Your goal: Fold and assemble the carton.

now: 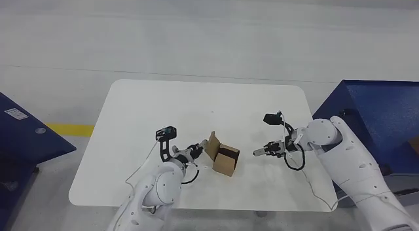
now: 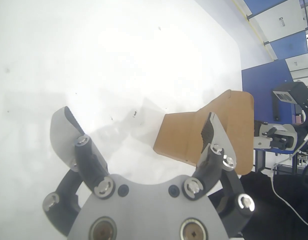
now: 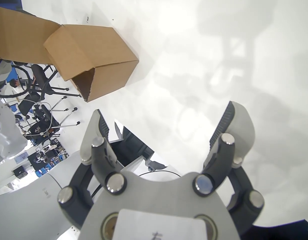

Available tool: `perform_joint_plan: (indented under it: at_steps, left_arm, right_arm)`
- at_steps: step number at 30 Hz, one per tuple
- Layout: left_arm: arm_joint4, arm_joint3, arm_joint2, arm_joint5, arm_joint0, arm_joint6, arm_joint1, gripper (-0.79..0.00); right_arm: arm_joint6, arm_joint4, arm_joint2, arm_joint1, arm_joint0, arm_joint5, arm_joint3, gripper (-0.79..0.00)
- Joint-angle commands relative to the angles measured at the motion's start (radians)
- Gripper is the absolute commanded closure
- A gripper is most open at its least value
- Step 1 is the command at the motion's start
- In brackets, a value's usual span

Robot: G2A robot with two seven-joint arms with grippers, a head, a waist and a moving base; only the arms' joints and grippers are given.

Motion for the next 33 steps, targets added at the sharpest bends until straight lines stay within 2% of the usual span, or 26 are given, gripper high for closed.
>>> perform_joint_plan:
  at_steps: [1, 17, 33]
  left_arm:
    - [-0.006, -0.009, 0.006, -0.003, 0.008, -0.002, -0.001, -0.785]
    - [-0.015, -0.015, 0.039, -0.029, 0.013, -0.018, -0.007, -0.785]
    - [-0.001, 0.043, 0.111, -0.049, -0.03, -0.042, -0.022, -0.785]
  right_arm:
    - [-0.004, 0.001, -0.005, -0.002, 0.004, -0.001, 0.003, -0.785]
    - [0.006, 0.006, -0.05, -0.018, 0.028, -0.004, 0.011, -0.785]
    - [-0.006, 0.002, -0.097, -0.037, 0.045, 0.01, 0.011, -0.785]
